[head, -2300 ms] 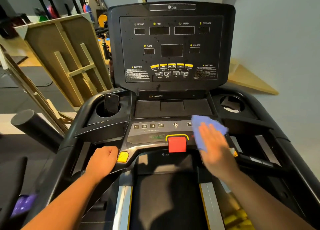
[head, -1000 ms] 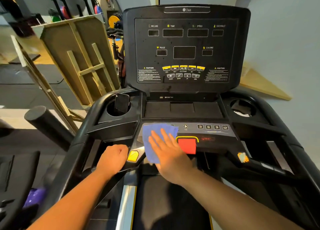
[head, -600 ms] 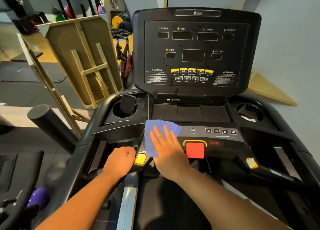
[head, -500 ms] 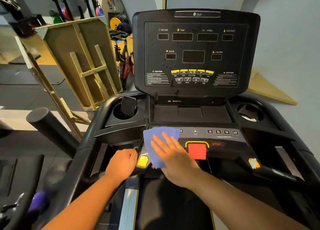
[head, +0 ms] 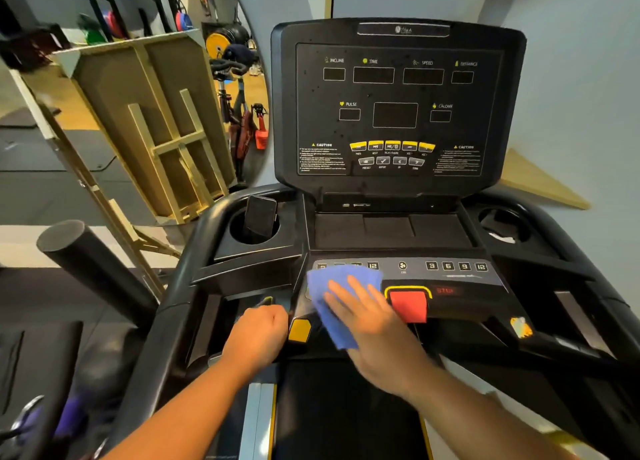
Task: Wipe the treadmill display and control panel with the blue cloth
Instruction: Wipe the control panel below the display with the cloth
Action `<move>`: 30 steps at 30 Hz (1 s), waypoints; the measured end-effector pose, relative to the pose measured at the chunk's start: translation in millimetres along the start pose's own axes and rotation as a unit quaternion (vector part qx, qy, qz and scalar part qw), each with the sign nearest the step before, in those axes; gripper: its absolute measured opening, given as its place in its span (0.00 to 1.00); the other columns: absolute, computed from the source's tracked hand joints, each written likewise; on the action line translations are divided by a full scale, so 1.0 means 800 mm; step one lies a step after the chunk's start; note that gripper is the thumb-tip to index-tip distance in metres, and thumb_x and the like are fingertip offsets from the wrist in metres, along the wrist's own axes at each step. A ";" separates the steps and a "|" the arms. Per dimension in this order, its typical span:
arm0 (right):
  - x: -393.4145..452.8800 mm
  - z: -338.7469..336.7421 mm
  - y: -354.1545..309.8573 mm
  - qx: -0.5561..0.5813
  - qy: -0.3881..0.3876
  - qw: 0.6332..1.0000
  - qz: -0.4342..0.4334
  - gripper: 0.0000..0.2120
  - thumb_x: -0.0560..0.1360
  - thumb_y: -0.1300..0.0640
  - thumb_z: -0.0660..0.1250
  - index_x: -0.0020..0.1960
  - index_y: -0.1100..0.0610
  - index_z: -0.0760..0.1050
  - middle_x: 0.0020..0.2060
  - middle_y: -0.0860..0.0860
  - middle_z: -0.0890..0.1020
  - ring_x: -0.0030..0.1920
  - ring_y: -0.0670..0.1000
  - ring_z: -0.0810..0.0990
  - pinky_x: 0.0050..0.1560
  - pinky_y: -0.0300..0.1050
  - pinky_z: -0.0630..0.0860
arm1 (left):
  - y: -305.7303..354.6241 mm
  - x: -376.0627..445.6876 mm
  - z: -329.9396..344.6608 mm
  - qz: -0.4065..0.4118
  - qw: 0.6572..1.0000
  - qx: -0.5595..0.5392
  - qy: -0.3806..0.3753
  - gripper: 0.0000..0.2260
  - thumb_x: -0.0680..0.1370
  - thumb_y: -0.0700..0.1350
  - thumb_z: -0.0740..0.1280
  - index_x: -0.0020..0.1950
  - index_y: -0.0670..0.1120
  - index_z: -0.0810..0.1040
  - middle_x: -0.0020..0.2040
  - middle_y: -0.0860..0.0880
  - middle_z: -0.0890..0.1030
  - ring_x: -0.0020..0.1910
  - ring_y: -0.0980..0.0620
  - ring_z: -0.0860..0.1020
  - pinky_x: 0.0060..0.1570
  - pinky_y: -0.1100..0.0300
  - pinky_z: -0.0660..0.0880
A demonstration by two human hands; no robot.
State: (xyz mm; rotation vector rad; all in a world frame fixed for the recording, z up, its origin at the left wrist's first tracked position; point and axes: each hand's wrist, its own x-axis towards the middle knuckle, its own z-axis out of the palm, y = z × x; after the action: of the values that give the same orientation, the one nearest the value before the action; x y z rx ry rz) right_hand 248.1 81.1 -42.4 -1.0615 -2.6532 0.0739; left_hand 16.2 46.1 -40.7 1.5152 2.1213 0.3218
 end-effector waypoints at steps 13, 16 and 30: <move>0.018 -0.005 0.001 -0.063 -0.025 0.997 0.040 0.37 0.71 0.56 0.68 0.79 0.52 0.62 0.79 0.49 0.63 0.78 0.59 0.60 0.75 0.58 0.57 | -0.002 0.004 -0.003 0.008 1.000 -0.006 -0.009 0.18 0.84 0.48 0.52 0.40 0.47 0.76 0.41 0.46 0.80 0.35 0.55 0.72 0.40 0.55 0.69; -0.017 -0.022 0.056 -0.034 -0.052 0.996 0.070 0.39 0.71 0.58 0.63 0.80 0.51 0.56 0.80 0.48 0.58 0.80 0.55 0.55 0.77 0.60 0.57 | -0.001 0.001 -0.002 0.014 1.000 -0.009 -0.016 0.18 0.85 0.47 0.52 0.38 0.49 0.74 0.37 0.50 0.76 0.35 0.57 0.71 0.35 0.61 0.66; 0.010 -0.005 0.057 -0.044 0.078 0.937 0.336 0.32 0.70 0.57 0.70 0.73 0.64 0.69 0.72 0.64 0.71 0.73 0.69 0.67 0.71 0.68 0.65 | 0.002 -0.001 0.006 -0.023 0.998 -0.040 0.043 0.20 0.84 0.47 0.54 0.39 0.43 0.79 0.40 0.43 0.83 0.42 0.41 0.81 0.47 0.47 0.79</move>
State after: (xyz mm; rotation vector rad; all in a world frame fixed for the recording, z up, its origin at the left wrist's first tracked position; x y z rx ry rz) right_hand 274.3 119.3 -43.6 -1.8711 -2.0574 0.0058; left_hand 19.9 45.2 -43.6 1.4284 2.1783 0.4568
